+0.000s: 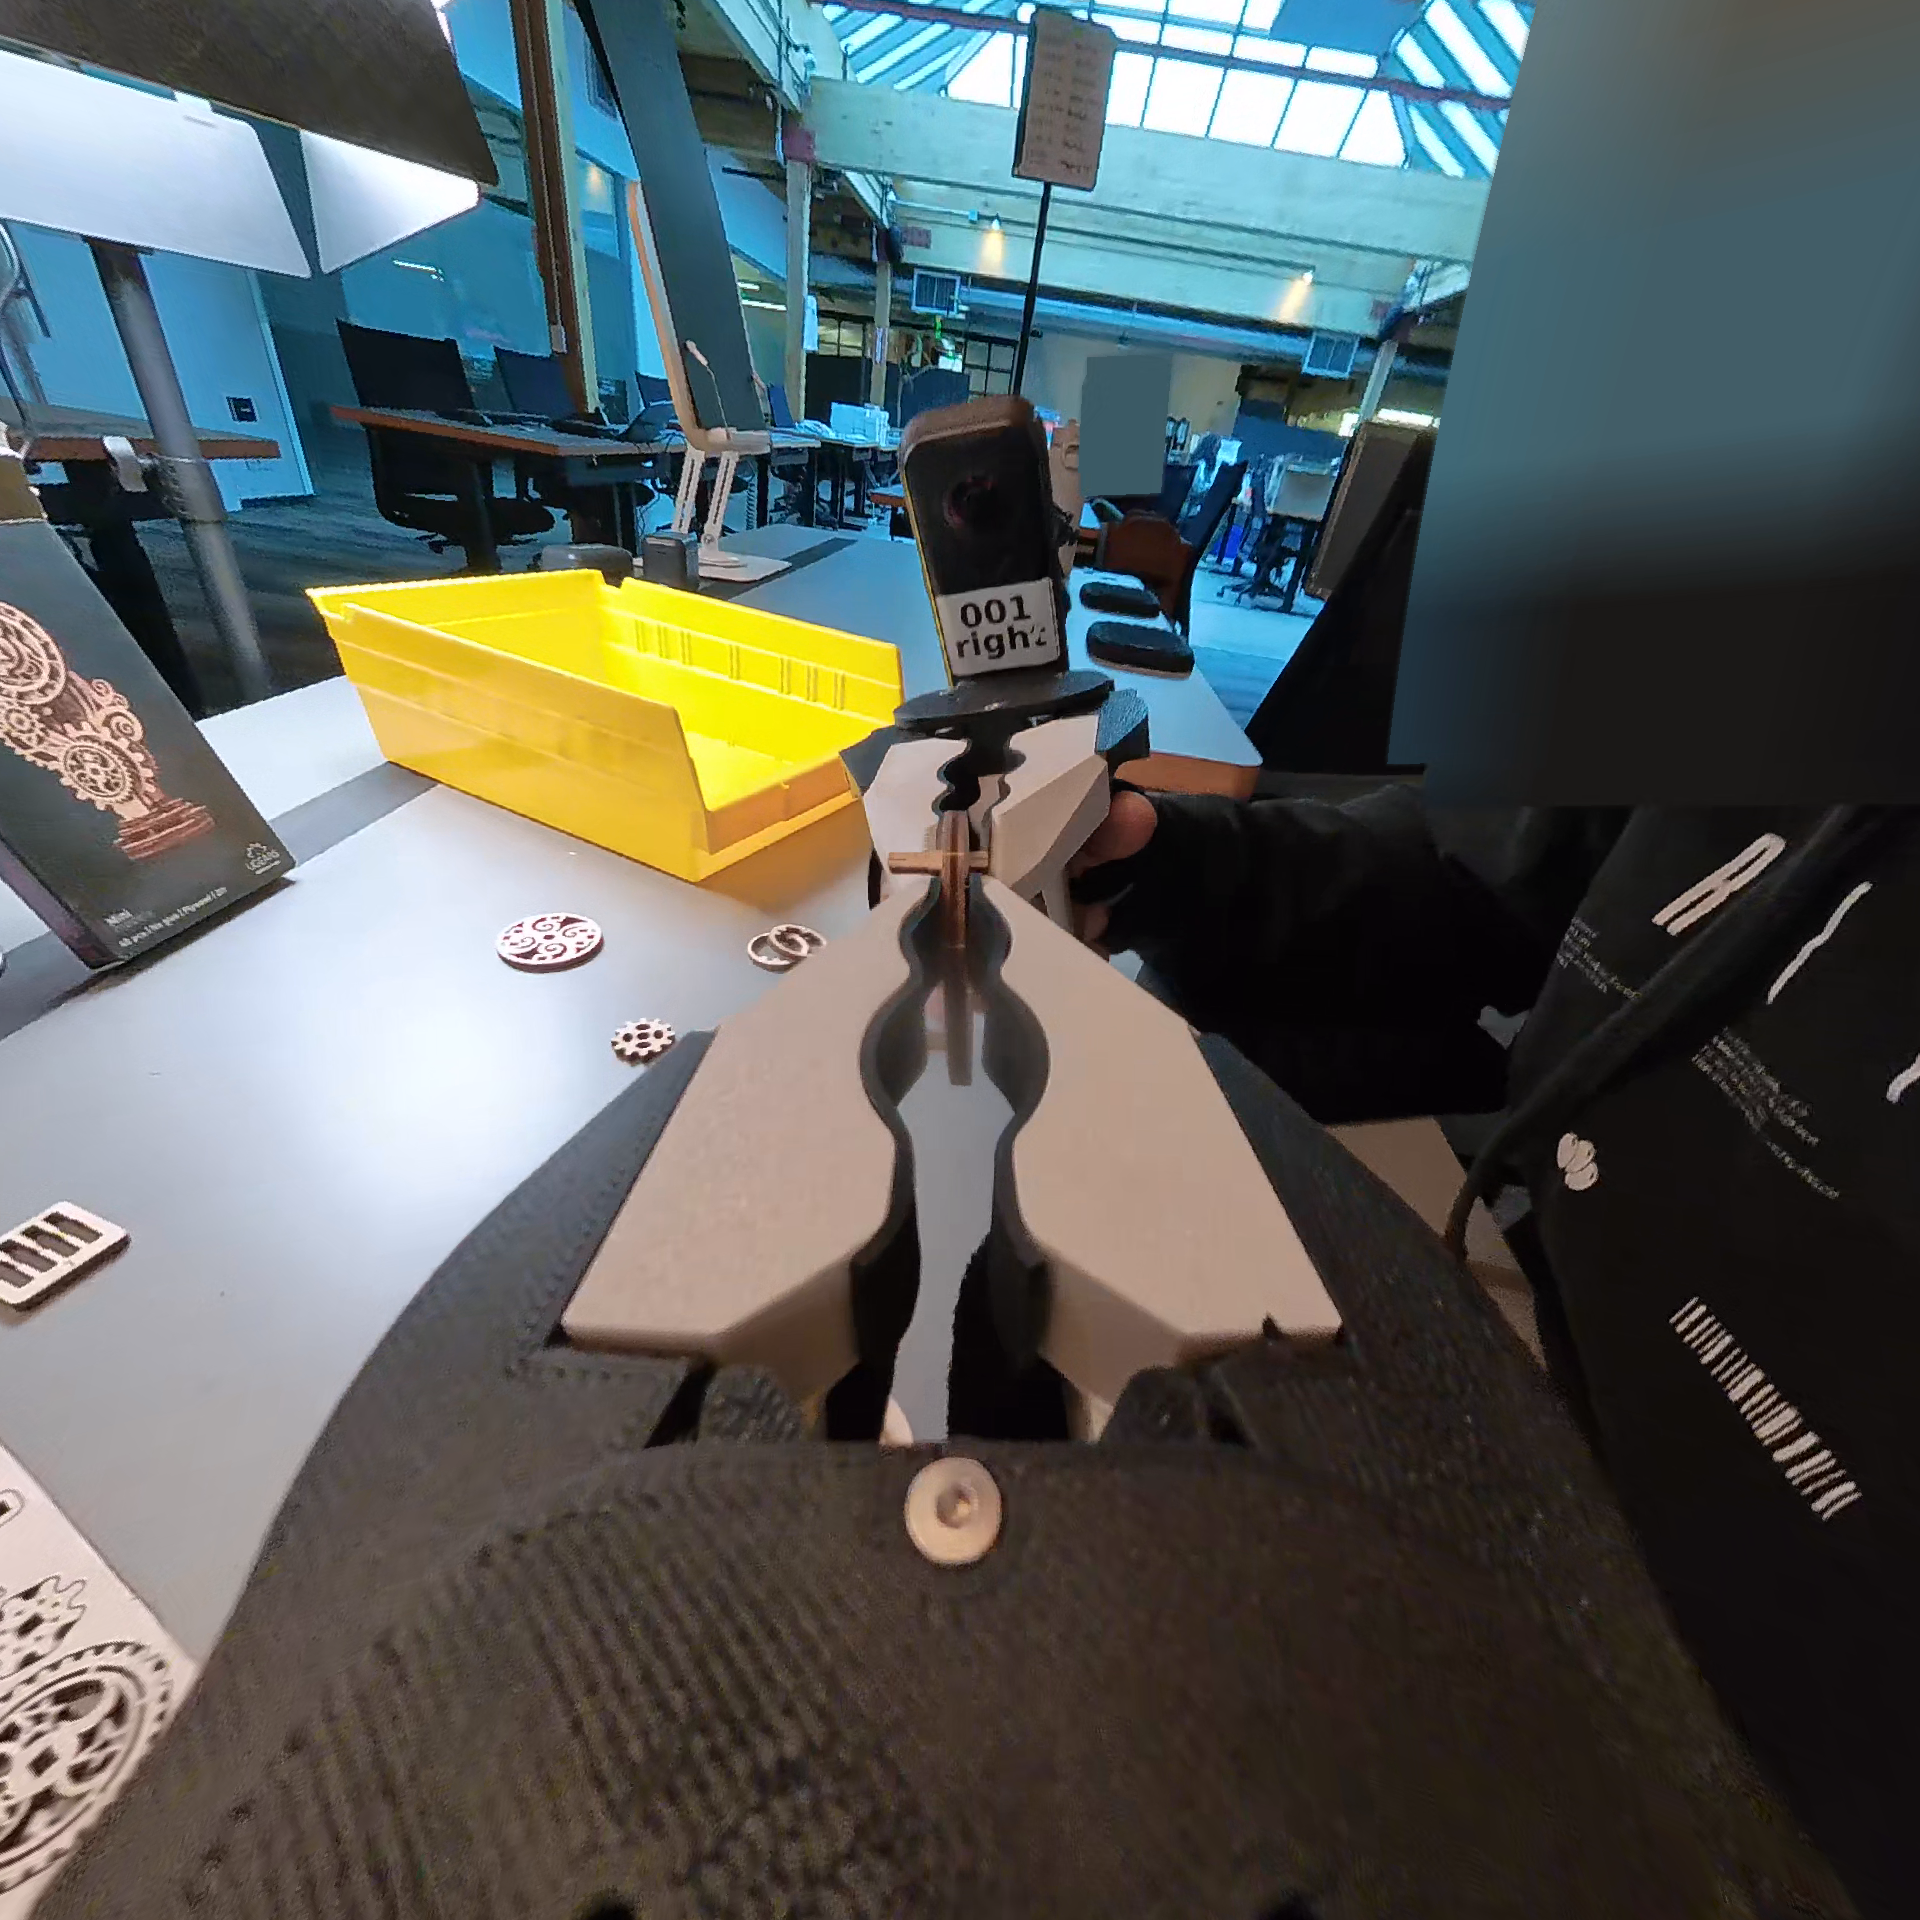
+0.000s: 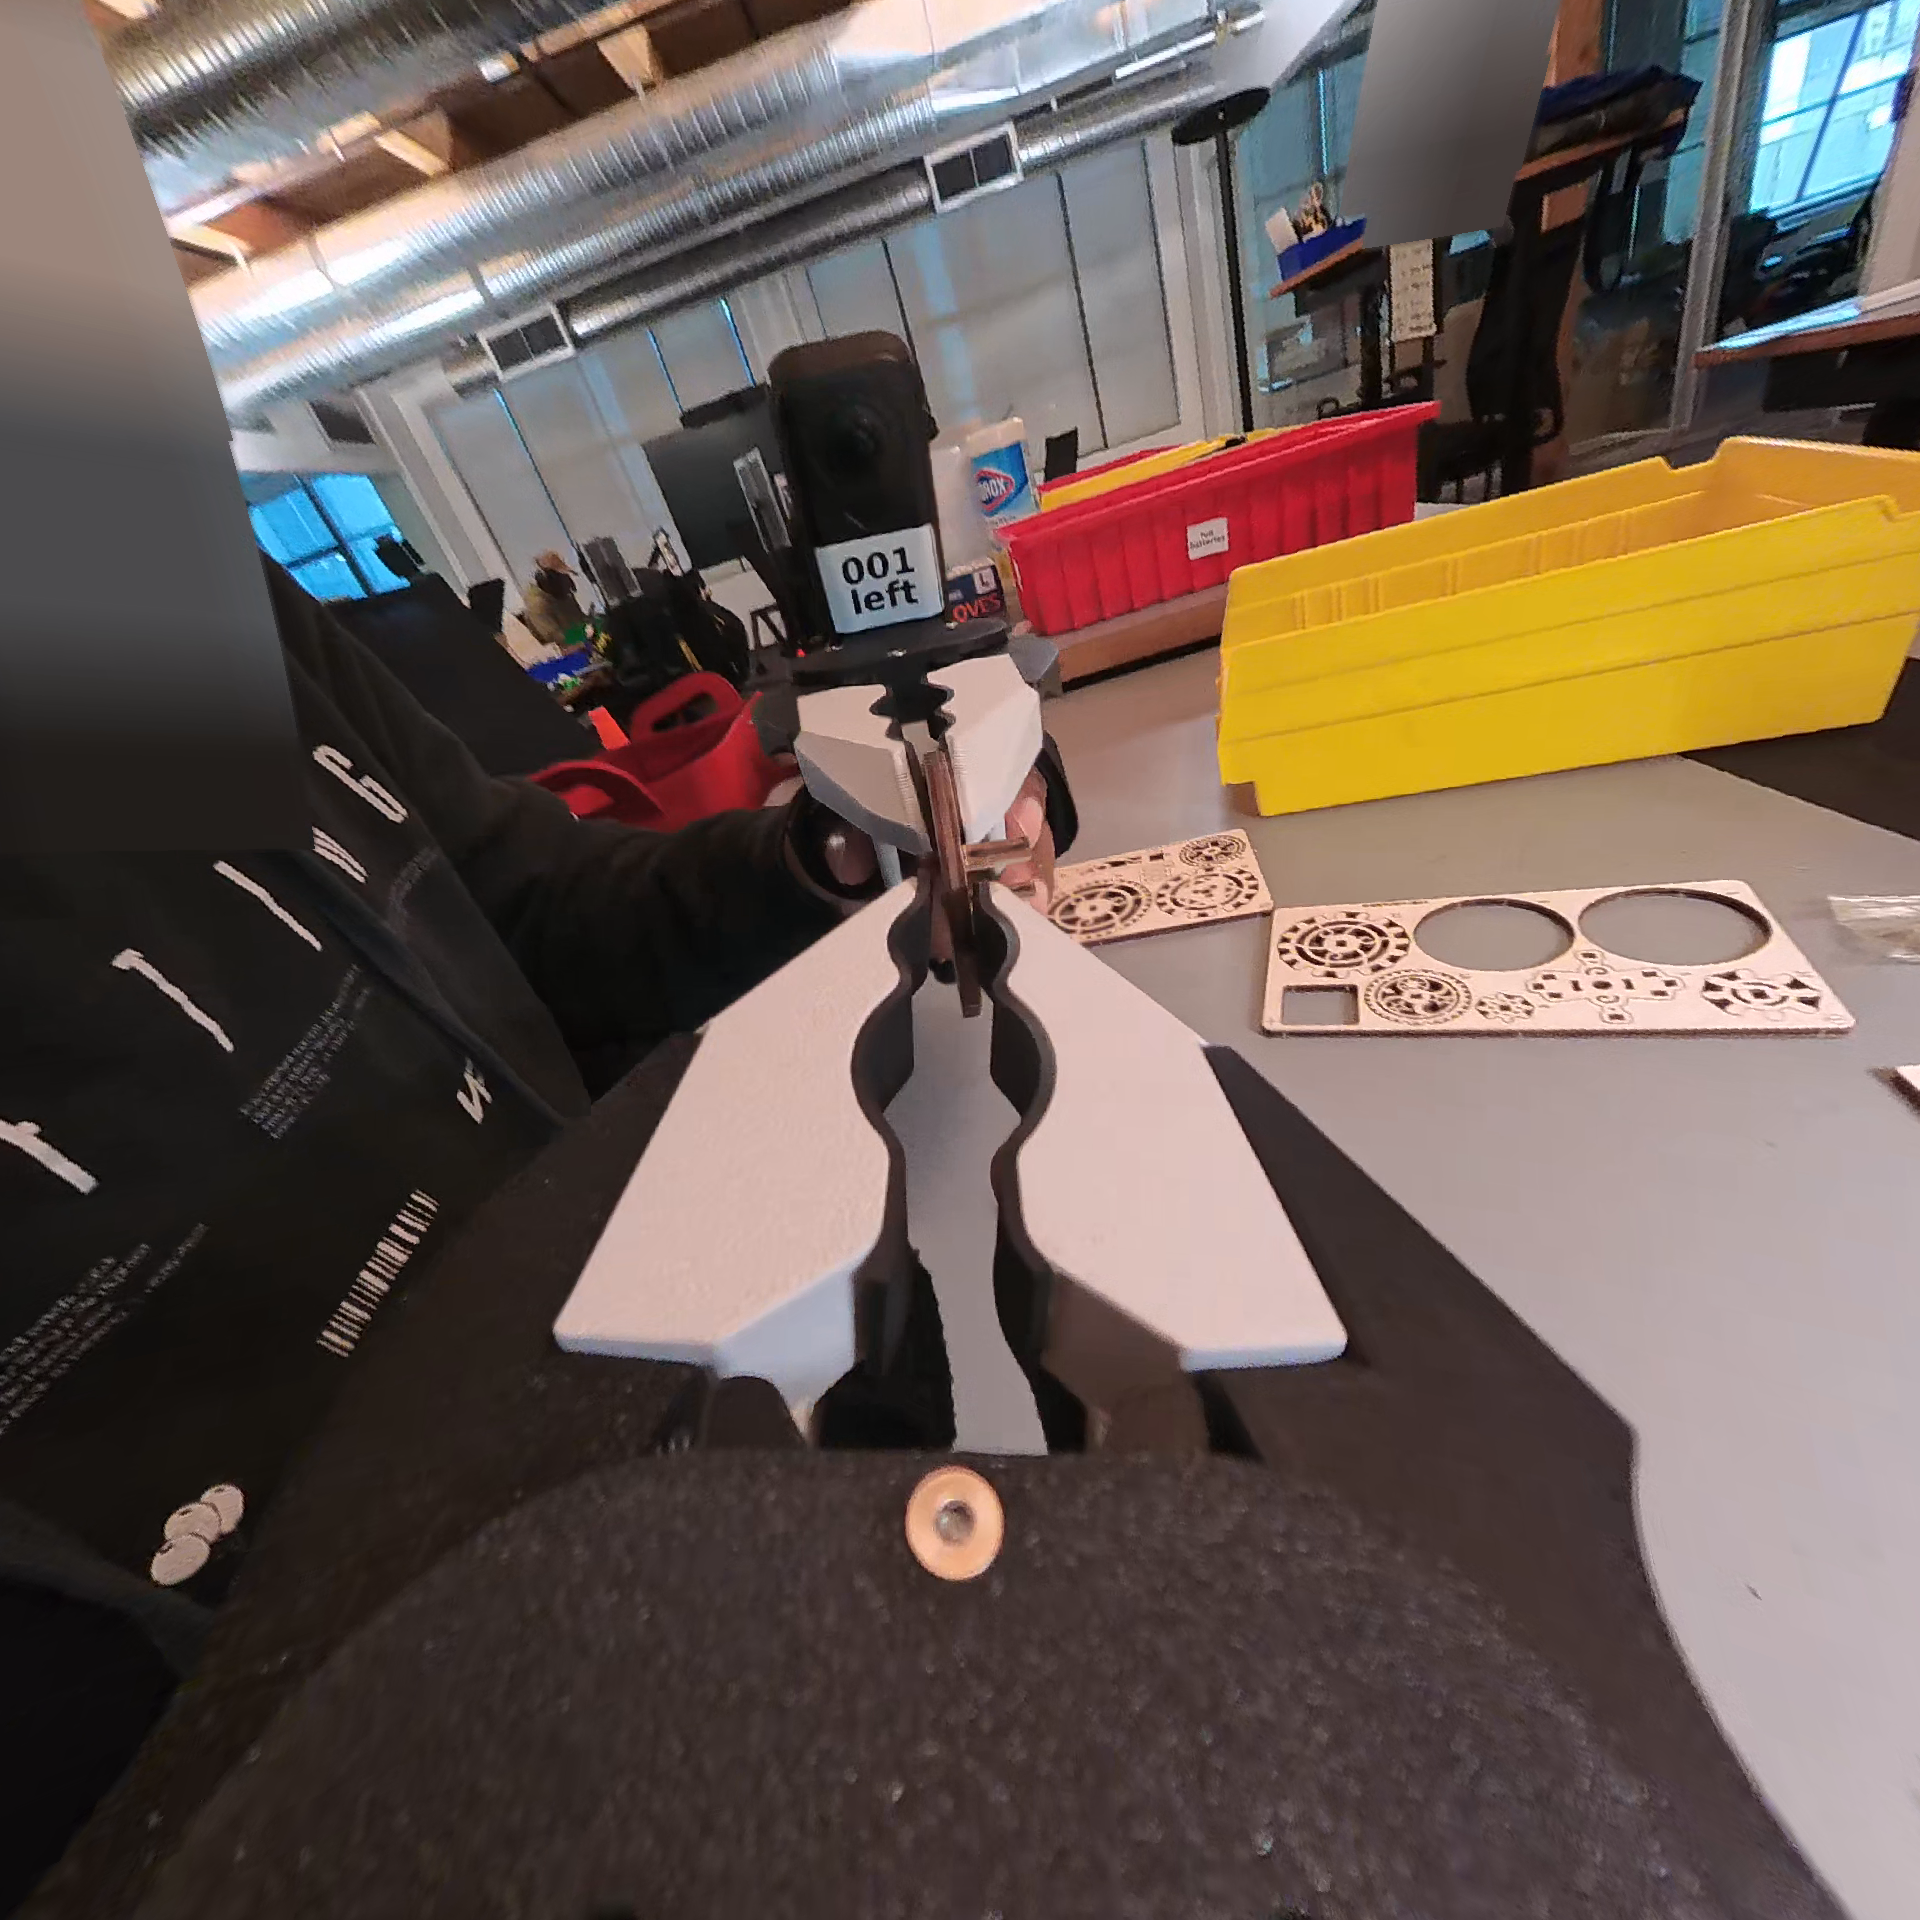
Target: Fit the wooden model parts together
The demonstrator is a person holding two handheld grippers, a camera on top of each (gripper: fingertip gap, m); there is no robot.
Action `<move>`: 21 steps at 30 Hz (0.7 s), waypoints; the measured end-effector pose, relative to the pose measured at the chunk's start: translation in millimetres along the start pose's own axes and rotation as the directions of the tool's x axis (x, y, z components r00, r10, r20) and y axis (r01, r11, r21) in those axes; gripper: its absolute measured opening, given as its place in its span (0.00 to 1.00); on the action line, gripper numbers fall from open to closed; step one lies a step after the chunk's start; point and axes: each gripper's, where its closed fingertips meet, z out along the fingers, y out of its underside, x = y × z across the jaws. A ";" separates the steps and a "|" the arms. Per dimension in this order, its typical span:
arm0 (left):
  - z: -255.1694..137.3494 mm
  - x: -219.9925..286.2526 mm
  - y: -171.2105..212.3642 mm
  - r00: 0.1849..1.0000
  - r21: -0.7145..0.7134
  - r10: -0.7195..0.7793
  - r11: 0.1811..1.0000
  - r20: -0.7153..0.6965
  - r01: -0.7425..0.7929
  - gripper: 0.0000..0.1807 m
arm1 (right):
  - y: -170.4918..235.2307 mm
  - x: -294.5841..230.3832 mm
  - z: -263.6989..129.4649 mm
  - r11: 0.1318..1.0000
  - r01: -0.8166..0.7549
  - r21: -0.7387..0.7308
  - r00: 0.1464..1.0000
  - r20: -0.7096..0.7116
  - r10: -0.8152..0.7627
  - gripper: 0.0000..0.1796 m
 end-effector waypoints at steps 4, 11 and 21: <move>-0.1 -1.3 -2.6 0.999 0.045 -0.054 0.997 -0.001 0.054 0.00 | -5.0 -2.7 -0.6 0.999 -0.015 0.039 0.999 0.028 0.014 0.07; 1.9 -2.9 -11.9 0.996 0.123 -0.069 0.990 0.048 0.062 0.00 | -17.7 -0.1 -2.8 0.992 -0.031 0.125 0.999 -0.007 0.032 0.04; 1.6 -6.3 -19.5 0.990 0.219 -0.110 0.972 0.086 0.089 0.00 | -28.5 2.3 -2.4 0.953 -0.171 0.251 0.985 0.042 0.166 0.05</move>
